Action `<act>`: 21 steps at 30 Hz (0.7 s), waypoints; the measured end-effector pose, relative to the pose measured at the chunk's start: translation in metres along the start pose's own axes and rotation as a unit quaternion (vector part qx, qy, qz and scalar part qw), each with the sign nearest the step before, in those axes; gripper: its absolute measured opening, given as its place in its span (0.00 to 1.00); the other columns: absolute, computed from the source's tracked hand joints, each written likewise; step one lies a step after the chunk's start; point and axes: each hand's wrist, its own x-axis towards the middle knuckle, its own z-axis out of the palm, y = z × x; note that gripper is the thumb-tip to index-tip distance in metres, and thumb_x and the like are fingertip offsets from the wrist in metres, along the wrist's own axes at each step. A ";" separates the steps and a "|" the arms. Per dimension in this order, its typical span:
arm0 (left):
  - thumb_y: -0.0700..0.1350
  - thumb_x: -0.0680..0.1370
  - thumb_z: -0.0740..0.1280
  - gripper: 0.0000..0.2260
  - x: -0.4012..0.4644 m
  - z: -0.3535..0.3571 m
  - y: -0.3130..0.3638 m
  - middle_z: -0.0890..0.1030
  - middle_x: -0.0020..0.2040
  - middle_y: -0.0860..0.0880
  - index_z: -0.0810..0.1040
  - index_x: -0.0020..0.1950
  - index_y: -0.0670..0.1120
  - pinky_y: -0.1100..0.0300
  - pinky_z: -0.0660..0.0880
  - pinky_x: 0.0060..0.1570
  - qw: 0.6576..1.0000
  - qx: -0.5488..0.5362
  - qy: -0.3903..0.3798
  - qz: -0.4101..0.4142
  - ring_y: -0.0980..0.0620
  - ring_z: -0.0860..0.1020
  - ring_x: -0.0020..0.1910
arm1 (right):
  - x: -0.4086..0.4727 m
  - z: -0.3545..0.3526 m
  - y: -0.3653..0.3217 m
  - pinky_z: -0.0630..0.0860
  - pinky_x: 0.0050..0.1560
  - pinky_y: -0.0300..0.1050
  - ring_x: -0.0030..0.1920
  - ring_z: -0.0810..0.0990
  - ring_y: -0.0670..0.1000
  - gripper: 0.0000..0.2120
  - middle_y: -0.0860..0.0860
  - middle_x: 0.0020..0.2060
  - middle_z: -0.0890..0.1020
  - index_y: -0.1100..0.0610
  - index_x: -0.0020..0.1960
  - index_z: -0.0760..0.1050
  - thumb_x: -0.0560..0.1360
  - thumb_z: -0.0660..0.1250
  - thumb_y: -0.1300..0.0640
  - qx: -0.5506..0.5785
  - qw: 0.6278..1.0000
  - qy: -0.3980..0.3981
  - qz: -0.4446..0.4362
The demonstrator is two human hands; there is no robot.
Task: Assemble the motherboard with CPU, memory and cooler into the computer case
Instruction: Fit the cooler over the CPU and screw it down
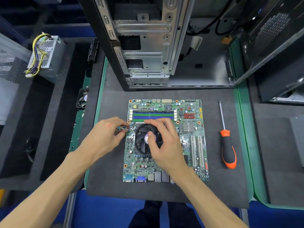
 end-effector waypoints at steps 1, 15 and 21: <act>0.39 0.75 0.71 0.10 0.000 0.001 0.000 0.83 0.48 0.53 0.84 0.55 0.48 0.57 0.76 0.47 1.000 -0.003 0.001 0.000 0.52 0.81 0.42 | 0.000 0.000 0.000 0.75 0.54 0.46 0.56 0.75 0.46 0.16 0.46 0.55 0.72 0.51 0.65 0.77 0.80 0.61 0.52 0.001 1.000 0.000 0.000; 0.39 0.74 0.71 0.09 0.008 -0.002 0.005 0.84 0.47 0.52 0.84 0.53 0.46 0.55 0.77 0.47 0.999 0.038 -0.016 0.020 0.49 0.82 0.43 | 0.001 0.002 0.002 0.76 0.55 0.48 0.56 0.76 0.49 0.16 0.47 0.54 0.73 0.52 0.65 0.78 0.79 0.61 0.53 0.004 1.000 0.004 -0.003; 0.39 0.74 0.73 0.09 0.012 -0.005 0.006 0.85 0.47 0.51 0.86 0.54 0.45 0.57 0.77 0.48 0.998 0.041 -0.031 0.025 0.48 0.82 0.45 | 0.000 0.001 0.002 0.76 0.55 0.50 0.57 0.75 0.49 0.16 0.47 0.54 0.73 0.52 0.65 0.78 0.79 0.61 0.51 -0.005 1.000 -0.002 0.004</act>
